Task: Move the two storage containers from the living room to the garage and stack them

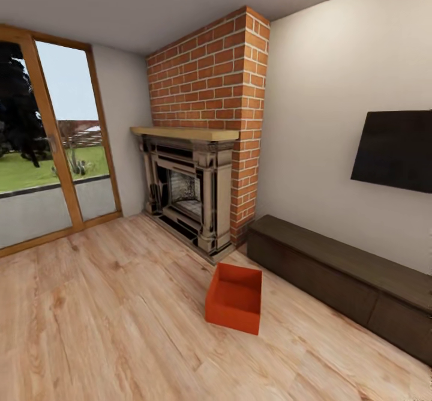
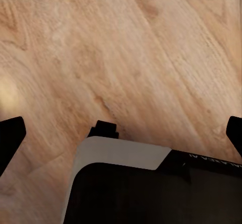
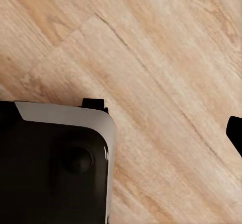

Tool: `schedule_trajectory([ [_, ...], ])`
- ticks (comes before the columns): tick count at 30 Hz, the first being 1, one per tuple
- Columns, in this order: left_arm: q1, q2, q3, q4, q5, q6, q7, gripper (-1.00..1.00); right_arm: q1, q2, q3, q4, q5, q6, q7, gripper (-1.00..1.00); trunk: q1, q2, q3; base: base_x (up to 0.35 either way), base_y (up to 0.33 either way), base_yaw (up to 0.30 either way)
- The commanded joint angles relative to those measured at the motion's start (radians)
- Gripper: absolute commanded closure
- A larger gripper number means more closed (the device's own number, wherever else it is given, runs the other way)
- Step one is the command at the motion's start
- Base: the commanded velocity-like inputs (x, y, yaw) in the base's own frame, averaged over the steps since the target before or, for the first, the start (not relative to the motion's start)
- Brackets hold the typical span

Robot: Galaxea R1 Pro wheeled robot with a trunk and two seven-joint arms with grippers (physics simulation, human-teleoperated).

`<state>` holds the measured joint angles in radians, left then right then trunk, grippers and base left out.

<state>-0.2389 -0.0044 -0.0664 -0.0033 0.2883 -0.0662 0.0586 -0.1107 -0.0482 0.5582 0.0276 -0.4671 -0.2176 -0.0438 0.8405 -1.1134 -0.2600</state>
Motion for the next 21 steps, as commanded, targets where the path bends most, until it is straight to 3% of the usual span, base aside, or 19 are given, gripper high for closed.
schedule_trajectory([
  [1,0.000,0.000,-0.007,0.000,0.008,-0.003,0.003,-1.00,-0.001,0.001,0.008,0.003,-0.007,-0.005,-0.001,-1.00,0.001,-0.001,-0.001,0.294,0.224,-0.242],
  [21,0.000,0.000,-0.007,0.000,0.008,-0.003,0.003,-1.00,-0.001,0.001,0.009,0.002,-0.007,-0.005,-0.001,-1.00,0.001,-0.001,-0.001,0.293,0.227,-0.240],
])
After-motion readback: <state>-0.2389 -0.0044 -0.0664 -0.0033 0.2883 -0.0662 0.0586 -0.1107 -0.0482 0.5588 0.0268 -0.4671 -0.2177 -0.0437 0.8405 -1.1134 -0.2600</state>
